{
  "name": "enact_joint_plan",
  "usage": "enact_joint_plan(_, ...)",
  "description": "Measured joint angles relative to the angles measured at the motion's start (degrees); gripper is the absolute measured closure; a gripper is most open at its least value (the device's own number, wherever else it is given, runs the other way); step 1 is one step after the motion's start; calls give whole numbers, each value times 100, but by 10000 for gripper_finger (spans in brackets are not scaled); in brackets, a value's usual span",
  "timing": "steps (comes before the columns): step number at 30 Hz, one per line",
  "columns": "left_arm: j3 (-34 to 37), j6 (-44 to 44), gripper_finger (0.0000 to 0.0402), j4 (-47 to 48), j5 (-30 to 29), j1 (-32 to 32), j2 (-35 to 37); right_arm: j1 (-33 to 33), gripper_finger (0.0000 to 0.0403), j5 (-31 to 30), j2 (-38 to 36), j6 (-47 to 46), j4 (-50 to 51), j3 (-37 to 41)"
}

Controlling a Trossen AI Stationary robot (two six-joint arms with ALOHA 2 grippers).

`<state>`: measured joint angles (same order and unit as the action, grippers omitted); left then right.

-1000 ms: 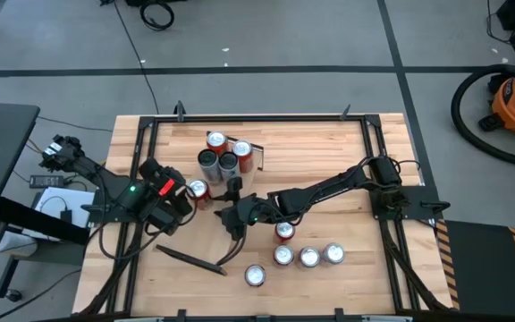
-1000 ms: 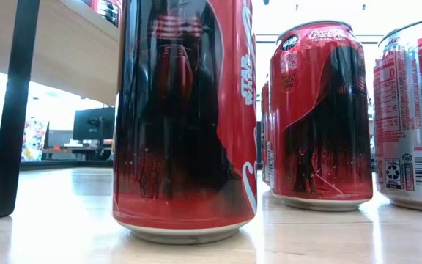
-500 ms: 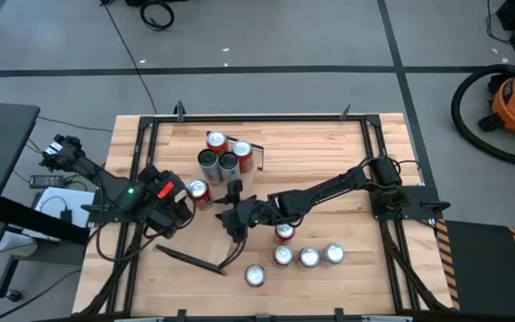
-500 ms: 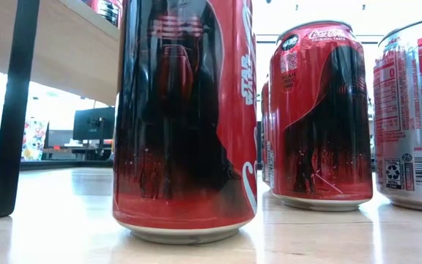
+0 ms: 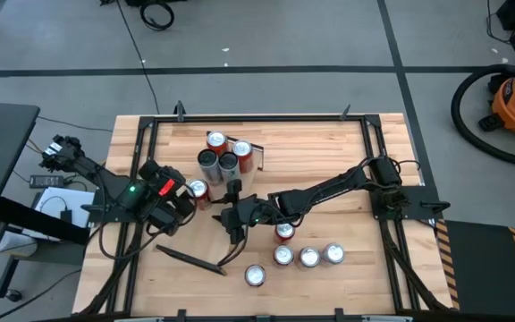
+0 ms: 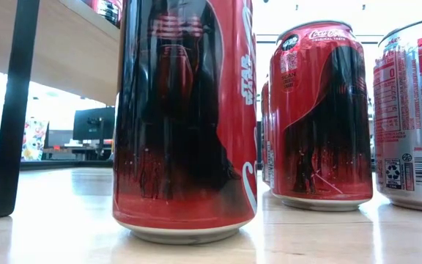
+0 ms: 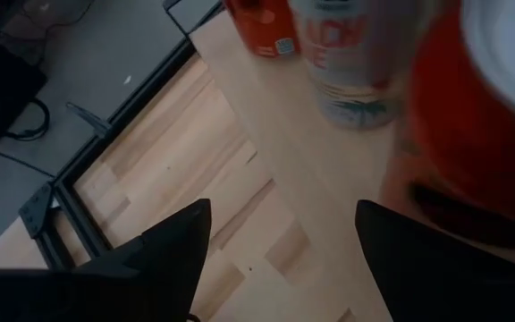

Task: Place canned beverage on shelf
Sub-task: Put the top red soda can on the shelf

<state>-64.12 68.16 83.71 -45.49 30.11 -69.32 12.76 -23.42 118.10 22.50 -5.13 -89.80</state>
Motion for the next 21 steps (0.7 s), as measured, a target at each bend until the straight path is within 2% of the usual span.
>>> enact_joint_plan(10,0,-229,111,41,17,-269,0,-54,190,-45,0,-138,-118,0)
enact_joint_plan(15,0,-320,111,52,193,-266,0,-123,190,243,0,-284,-164,0)
enact_joint_plan(21,0,-324,111,62,218,-266,0,-127,190,251,0,-302,-159,0)
